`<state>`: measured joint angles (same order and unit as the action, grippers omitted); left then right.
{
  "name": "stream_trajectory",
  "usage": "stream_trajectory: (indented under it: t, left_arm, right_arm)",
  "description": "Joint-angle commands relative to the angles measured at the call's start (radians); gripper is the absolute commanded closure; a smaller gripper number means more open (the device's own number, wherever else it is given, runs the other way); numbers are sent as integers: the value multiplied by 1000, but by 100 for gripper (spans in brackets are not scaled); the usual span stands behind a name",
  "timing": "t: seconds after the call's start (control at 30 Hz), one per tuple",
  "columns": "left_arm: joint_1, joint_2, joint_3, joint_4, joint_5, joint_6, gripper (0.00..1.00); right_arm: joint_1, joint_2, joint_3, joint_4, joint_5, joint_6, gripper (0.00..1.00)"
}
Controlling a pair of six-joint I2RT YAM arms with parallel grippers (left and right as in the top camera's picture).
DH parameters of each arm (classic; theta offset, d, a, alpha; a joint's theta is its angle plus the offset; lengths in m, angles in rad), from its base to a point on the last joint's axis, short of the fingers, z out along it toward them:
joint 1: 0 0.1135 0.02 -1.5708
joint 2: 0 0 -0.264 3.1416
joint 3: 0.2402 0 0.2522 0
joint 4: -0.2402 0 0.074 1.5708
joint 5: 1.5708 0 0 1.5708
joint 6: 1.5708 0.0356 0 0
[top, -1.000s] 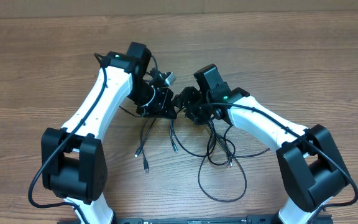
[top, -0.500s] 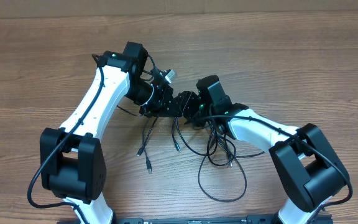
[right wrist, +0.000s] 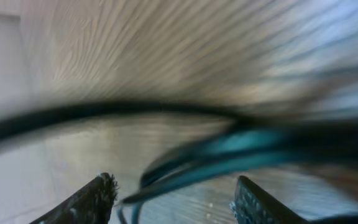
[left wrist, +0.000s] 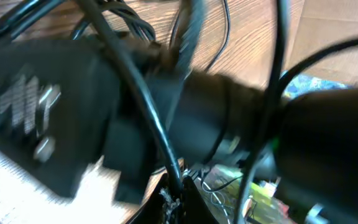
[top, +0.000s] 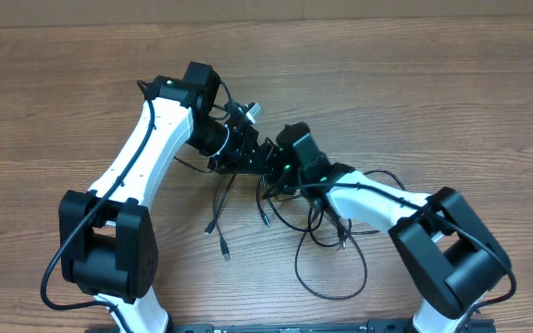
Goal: Untangle cables
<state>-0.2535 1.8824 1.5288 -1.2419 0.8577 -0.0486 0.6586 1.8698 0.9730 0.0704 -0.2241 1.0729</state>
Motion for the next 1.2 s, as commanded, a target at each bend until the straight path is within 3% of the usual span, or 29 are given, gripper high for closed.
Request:
stream_trajectory:
  t: [0.0, 0.07, 0.17, 0.23, 0.73, 0.93, 1.03, 1.17]
  left_arm:
    - [-1, -32, 26, 2, 29, 16, 96]
    - [-1, -32, 26, 1, 24, 16, 96]
    - [-1, -32, 26, 0, -5, 19, 96]
    - [-1, -32, 26, -3, -58, 19, 96]
    - [-2, -31, 24, -20, -494, -19, 96]
    - [-3, -31, 24, -23, -571, -21, 96]
    - [-1, -31, 24, -18, -609, -85, 96]
    - [-1, -31, 24, -2, -727, -279, 96]
  right_arm:
    - [30, 53, -7, 86, 2, -3, 39]
    - [31, 71, -7, 118, -26, -3, 44]
    - [28, 72, -7, 108, -30, -39, 84]
    - [27, 72, -7, 107, -43, -60, 94]
    - [-56, -19, -7, 119, -446, -193, 96]
    - [-146, -26, -7, 130, -688, -193, 96]
    - [-179, -26, -7, 130, -734, -196, 96]
    - [-198, -26, -7, 129, -736, -215, 96]
